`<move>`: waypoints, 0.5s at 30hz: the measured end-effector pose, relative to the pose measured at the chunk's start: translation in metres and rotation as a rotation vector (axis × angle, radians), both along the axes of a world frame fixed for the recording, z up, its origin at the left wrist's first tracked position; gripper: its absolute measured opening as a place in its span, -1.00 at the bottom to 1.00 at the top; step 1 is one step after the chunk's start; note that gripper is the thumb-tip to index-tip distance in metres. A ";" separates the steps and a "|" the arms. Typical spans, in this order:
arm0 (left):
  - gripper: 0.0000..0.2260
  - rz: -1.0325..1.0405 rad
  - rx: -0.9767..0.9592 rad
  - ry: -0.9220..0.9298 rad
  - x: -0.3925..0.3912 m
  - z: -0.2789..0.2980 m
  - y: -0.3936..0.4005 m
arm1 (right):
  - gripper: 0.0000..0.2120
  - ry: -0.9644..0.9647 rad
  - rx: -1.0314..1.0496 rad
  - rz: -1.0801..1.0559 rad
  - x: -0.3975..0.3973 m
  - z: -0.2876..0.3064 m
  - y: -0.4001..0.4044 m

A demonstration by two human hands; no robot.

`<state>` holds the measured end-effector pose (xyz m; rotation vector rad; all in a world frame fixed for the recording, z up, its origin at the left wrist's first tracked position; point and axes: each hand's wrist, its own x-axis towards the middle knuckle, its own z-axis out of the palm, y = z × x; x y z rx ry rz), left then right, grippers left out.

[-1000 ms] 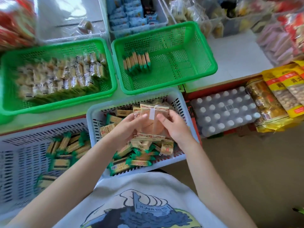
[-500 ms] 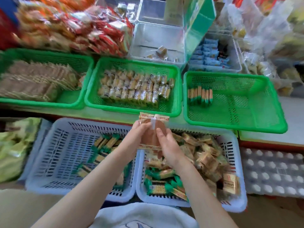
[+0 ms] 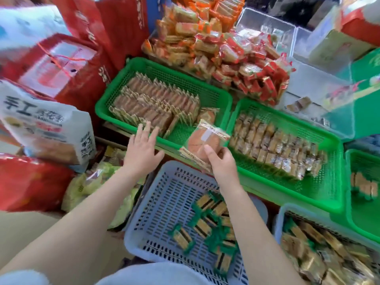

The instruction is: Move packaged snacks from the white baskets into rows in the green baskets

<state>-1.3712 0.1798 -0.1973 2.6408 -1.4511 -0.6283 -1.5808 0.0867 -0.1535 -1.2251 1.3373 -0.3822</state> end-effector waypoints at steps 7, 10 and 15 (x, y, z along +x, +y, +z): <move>-0.35 -0.170 0.048 0.082 0.034 -0.045 0.010 | -0.33 0.396 0.019 0.170 0.101 -0.033 -0.075; -0.36 -0.155 0.017 0.109 0.034 -0.053 0.007 | -0.21 0.538 0.078 0.248 0.121 -0.054 -0.088; -0.38 -0.146 -0.015 0.157 0.034 -0.063 0.011 | -0.18 0.543 0.081 0.364 0.158 -0.072 -0.084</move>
